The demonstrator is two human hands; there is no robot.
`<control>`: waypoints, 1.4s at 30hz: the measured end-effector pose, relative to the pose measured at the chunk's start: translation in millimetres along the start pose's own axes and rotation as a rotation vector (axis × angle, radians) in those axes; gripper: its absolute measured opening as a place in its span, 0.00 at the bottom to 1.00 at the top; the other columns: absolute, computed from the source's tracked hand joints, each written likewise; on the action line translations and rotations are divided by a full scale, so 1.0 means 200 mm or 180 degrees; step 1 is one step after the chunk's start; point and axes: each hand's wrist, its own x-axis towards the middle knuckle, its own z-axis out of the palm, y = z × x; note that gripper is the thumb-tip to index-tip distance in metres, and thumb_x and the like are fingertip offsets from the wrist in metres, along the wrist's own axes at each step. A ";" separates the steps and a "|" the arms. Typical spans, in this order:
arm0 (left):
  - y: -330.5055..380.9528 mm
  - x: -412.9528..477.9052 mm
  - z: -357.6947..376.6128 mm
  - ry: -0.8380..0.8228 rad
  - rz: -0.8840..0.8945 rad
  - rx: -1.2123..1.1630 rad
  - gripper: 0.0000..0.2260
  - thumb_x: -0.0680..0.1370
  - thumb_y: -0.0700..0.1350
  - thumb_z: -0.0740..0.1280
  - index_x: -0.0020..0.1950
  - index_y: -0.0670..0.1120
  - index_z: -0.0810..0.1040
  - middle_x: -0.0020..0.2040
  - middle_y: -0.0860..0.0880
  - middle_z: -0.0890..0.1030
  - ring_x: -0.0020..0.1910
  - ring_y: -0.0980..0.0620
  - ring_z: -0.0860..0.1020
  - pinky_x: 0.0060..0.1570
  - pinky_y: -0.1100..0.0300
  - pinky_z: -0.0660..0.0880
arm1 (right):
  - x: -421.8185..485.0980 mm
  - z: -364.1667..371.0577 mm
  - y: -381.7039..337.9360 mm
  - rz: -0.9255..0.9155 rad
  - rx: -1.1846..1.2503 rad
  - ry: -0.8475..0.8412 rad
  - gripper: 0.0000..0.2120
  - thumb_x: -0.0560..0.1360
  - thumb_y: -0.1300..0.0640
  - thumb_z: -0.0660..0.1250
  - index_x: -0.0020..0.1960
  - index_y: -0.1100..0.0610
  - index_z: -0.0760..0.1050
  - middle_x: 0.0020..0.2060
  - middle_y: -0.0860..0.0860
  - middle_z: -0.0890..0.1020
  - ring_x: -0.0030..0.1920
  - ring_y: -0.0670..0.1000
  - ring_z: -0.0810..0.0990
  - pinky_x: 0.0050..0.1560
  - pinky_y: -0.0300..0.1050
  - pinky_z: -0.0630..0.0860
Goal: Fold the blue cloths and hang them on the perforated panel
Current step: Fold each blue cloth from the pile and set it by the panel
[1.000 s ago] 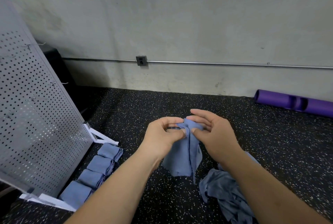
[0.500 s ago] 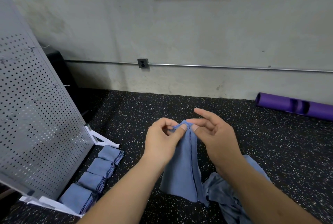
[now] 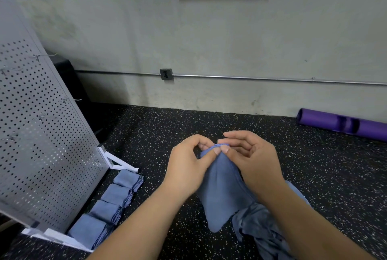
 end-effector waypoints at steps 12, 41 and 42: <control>-0.03 0.01 0.01 -0.0396 0.0039 -0.0583 0.05 0.78 0.44 0.78 0.47 0.53 0.85 0.43 0.49 0.85 0.44 0.46 0.81 0.49 0.53 0.80 | 0.05 -0.07 0.03 -0.0034 -0.0642 -0.0259 0.10 0.77 0.65 0.77 0.55 0.53 0.87 0.46 0.49 0.89 0.47 0.49 0.87 0.51 0.38 0.82; 0.00 0.00 0.00 -0.0889 -0.0212 -0.1383 0.10 0.84 0.30 0.63 0.62 0.42 0.74 0.46 0.39 0.85 0.45 0.44 0.84 0.54 0.46 0.83 | 0.03 -0.06 0.03 -0.0018 -0.0778 -0.0108 0.07 0.76 0.60 0.79 0.49 0.48 0.88 0.42 0.49 0.89 0.43 0.50 0.87 0.50 0.51 0.87; 0.00 0.00 0.00 -0.0891 -0.0182 -0.1340 0.10 0.84 0.31 0.64 0.61 0.43 0.74 0.47 0.39 0.85 0.45 0.44 0.84 0.53 0.47 0.82 | 0.03 -0.06 0.02 -0.0029 -0.0834 -0.0128 0.07 0.76 0.60 0.79 0.49 0.48 0.88 0.43 0.48 0.89 0.44 0.50 0.87 0.50 0.50 0.86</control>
